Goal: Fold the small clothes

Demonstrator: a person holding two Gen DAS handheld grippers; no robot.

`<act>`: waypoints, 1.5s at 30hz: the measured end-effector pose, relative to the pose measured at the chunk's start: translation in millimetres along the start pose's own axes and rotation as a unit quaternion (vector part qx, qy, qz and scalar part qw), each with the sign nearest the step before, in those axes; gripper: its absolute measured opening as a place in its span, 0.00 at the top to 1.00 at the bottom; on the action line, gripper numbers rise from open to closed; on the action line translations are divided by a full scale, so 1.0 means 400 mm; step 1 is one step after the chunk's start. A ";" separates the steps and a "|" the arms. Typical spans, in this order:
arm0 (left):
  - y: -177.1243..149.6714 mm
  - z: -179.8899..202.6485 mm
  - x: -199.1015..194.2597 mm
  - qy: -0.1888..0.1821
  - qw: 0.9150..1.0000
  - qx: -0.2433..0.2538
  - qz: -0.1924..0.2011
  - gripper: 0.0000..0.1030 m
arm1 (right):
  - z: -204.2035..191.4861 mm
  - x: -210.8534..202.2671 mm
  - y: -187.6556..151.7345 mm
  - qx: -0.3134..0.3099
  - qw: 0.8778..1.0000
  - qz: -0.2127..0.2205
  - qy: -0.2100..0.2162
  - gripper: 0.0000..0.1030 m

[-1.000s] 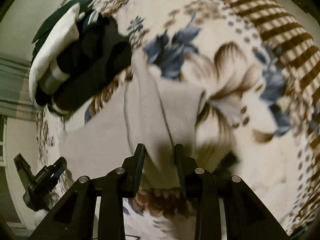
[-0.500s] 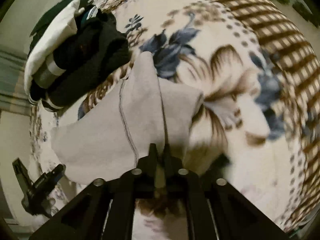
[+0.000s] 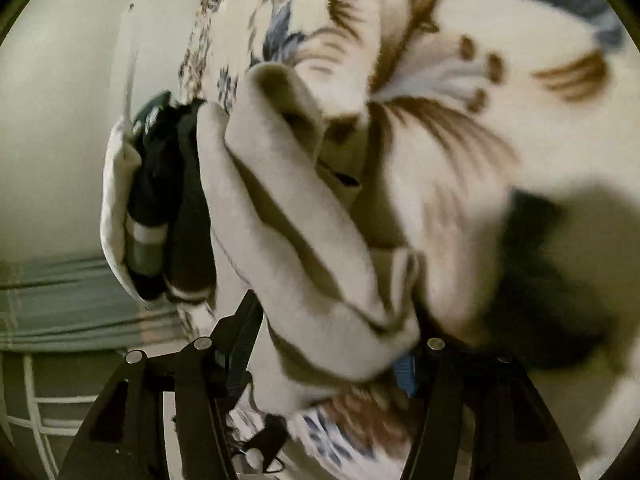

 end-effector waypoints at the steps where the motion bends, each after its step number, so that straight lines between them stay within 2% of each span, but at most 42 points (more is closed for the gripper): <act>1: 0.001 0.008 0.006 0.006 1.000 -0.003 0.010 0.45 | 0.000 0.009 0.006 0.006 1.000 0.006 0.010 0.41; 5: -0.007 0.037 0.009 0.017 0.999 0.001 0.050 0.47 | -0.008 0.025 0.020 0.021 0.999 0.025 0.030 0.41; 7: -0.013 0.052 -0.004 0.003 0.998 0.013 0.069 0.68 | -0.016 0.024 0.021 0.029 0.998 0.034 0.042 0.43; 8: -0.016 0.060 -0.011 -0.005 0.997 0.018 0.073 0.80 | -0.019 0.024 0.022 0.030 0.998 0.037 0.047 0.48; 9: -0.015 0.069 -0.016 -0.010 0.996 0.023 0.080 0.83 | -0.024 0.026 0.024 0.032 0.998 0.039 0.050 0.65; 10: -0.014 0.080 -0.024 -0.017 0.996 0.027 0.087 0.84 | -0.029 0.028 0.026 0.029 0.998 0.038 0.049 0.73; 12: -0.014 0.090 -0.042 -0.029 0.995 0.024 0.095 0.86 | -0.043 0.026 0.029 0.014 0.999 0.037 0.033 0.78; 16: -0.021 0.135 -0.137 -0.052 0.991 0.042 0.113 0.87 | -0.102 -0.003 0.029 -0.023 0.999 0.032 0.008 0.80; 21: 0.004 0.219 -0.259 -0.076 0.988 0.061 0.122 0.88 | -0.234 -0.060 0.036 -0.081 0.996 0.025 -0.013 0.81; 26: 0.044 0.384 -0.407 -0.116 0.980 0.080 0.140 0.88 | -0.399 -0.131 0.064 -0.125 0.992 0.020 -0.001 0.81; 32: 0.138 0.642 -0.513 -0.170 0.962 0.124 0.173 0.88 | -0.698 -0.161 0.189 -0.164 0.984 0.050 0.045 0.81; 36: 0.242 0.786 -0.474 -0.182 0.953 0.152 0.188 0.88 | -0.877 -0.113 0.319 -0.183 0.976 0.081 0.079 0.81; 39: 0.326 0.811 -0.375 -0.168 0.956 0.155 0.183 0.88 | -0.939 -0.011 0.421 -0.188 0.975 0.090 0.081 0.81; 42: 0.377 0.771 -0.245 -0.126 0.964 0.167 0.166 0.88 | -0.910 0.103 0.481 -0.186 0.977 0.083 0.069 0.81; 43: 0.396 0.737 -0.189 -0.105 0.969 0.163 0.156 0.87 | -0.890 0.147 0.499 -0.184 0.978 0.077 0.058 0.81; 45: 0.417 0.682 -0.137 -0.096 0.973 0.154 0.145 0.87 | -0.825 0.212 0.507 -0.182 0.981 0.063 0.037 0.81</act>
Point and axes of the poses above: each gripper's, at about its wrist camera, not at the fingertips, and x roughly the way its jaws point, z to its right, y to its top, the point moved 6 cm from there along x, roughly the way its jaws point, and after that the axes turned 9 degrees about -x, right-handed, at the moved point
